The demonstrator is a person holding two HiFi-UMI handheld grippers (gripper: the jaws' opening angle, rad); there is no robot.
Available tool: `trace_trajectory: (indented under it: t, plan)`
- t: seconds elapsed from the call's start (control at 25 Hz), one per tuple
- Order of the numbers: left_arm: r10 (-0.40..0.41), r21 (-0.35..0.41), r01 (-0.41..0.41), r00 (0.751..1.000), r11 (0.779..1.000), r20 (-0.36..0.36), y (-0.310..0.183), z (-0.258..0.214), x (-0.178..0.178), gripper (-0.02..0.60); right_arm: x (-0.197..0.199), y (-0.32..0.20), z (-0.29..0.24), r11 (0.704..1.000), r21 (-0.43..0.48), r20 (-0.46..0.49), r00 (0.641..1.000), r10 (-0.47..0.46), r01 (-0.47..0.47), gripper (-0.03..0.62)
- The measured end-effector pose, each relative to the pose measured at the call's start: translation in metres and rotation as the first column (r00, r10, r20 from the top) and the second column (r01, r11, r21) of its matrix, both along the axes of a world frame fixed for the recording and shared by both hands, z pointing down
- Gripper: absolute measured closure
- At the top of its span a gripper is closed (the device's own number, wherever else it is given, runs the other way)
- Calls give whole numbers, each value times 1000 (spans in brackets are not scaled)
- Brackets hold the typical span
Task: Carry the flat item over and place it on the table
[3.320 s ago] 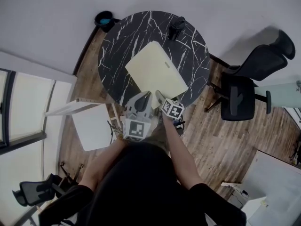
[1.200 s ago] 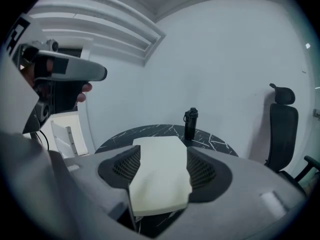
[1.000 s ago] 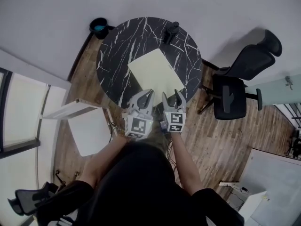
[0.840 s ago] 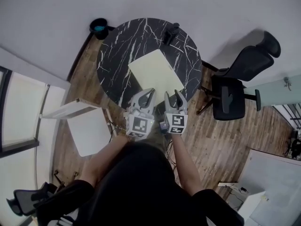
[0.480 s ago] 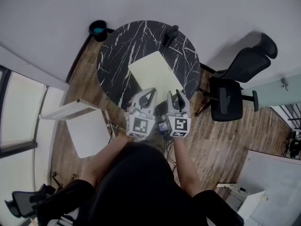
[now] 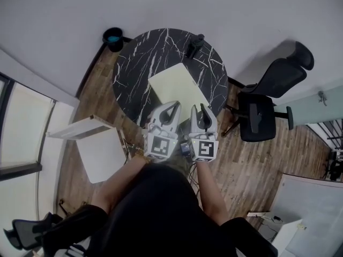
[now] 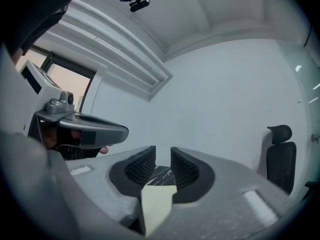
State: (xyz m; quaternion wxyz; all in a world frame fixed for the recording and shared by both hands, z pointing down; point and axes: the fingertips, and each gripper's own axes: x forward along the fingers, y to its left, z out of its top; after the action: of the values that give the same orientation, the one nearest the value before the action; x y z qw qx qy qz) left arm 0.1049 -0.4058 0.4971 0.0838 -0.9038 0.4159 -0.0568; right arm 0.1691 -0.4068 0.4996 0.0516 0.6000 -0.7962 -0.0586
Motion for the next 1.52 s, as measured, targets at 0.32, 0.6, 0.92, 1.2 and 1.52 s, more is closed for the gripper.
trace_trajectory:
  t: [0.32, 0.6, 0.92, 1.2, 1.52]
  plan:
    - [-32, 37, 37, 992, 999, -119, -2, -48, -17, 578, -28, 8, -54, 995, 98, 2, 1000, -16, 15, 540]
    - [-47, 15, 51, 986, 999, -163, -1, -60, -30, 578, -43, 17, -80, 990, 137, -29, 999, -26, 30, 563]
    - [-23, 7, 25, 981, 1000, -195, 7, -66, -40, 578, -66, 21, -80, 990, 130, -54, 998, -39, 46, 585]
    - [-34, -3, 34, 980, 999, -198, 10, -62, -50, 580, -80, 22, -75, 992, 112, -62, 996, -57, 63, 585]
    - [-45, -3, 46, 980, 999, -192, 11, -57, -61, 578, -89, 22, -72, 994, 85, -29, 997, -69, 71, 586]
